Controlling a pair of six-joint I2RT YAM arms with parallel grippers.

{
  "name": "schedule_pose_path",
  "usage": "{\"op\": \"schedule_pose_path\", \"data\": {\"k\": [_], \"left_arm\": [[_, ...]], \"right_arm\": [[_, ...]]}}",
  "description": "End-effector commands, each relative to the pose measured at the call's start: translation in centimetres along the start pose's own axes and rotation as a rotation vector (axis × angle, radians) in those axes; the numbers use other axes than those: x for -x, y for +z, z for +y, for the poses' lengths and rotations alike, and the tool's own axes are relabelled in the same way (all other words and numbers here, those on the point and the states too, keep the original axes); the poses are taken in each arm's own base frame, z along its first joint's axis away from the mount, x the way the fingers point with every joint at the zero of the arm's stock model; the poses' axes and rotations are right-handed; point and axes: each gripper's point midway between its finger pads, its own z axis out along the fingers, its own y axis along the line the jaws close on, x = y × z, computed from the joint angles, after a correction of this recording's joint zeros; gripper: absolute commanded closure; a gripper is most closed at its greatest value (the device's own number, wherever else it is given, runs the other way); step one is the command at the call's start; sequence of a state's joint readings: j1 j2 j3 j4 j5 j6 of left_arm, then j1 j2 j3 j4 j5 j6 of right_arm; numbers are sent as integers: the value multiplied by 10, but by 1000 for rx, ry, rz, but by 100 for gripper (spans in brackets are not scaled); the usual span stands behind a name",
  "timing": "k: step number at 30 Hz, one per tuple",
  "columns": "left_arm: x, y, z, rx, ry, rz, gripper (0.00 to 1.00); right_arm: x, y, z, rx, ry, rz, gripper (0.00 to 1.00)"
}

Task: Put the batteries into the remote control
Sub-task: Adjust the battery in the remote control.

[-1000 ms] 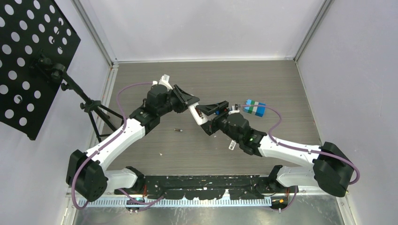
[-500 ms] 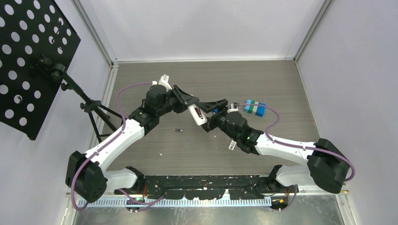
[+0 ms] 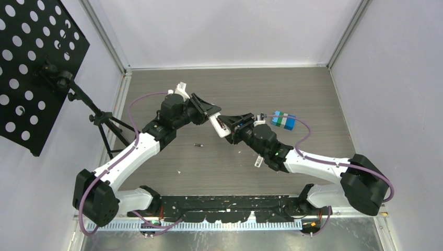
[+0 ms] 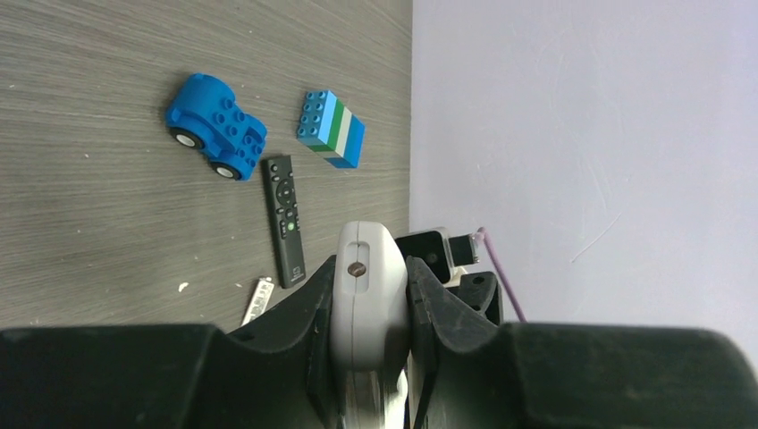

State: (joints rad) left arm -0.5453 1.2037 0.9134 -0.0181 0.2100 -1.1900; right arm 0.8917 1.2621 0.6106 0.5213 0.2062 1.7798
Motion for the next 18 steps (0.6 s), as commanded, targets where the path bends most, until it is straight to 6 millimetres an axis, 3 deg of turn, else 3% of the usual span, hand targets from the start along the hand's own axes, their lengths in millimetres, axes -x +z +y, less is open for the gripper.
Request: {"op": "schedule_pose_path", "data": {"k": [1, 6, 8, 9, 13, 15, 18], "left_arm": [[5, -9, -25, -87, 24, -14, 100], [4, -9, -30, -106, 7, -6, 100], [5, -9, -29, -104, 11, -8, 100], [5, -9, -28, -100, 14, -8, 100], [11, -13, -21, -98, 49, -13, 100], [14, -17, -22, -123, 100, -3, 100], [14, -24, -24, -158, 215, 43, 100]], "right_arm": [[-2, 0, 20, 100, 28, 25, 53], [-2, -1, 17, 104, 3, 35, 60], [-1, -3, 18, 109, -24, 30, 58], [0, -4, 21, 119, -44, 28, 55], [7, -18, 30, 145, -159, 3, 24], [11, -27, 34, 163, -248, -10, 18], [8, -42, 41, 202, -398, 35, 16]]}}
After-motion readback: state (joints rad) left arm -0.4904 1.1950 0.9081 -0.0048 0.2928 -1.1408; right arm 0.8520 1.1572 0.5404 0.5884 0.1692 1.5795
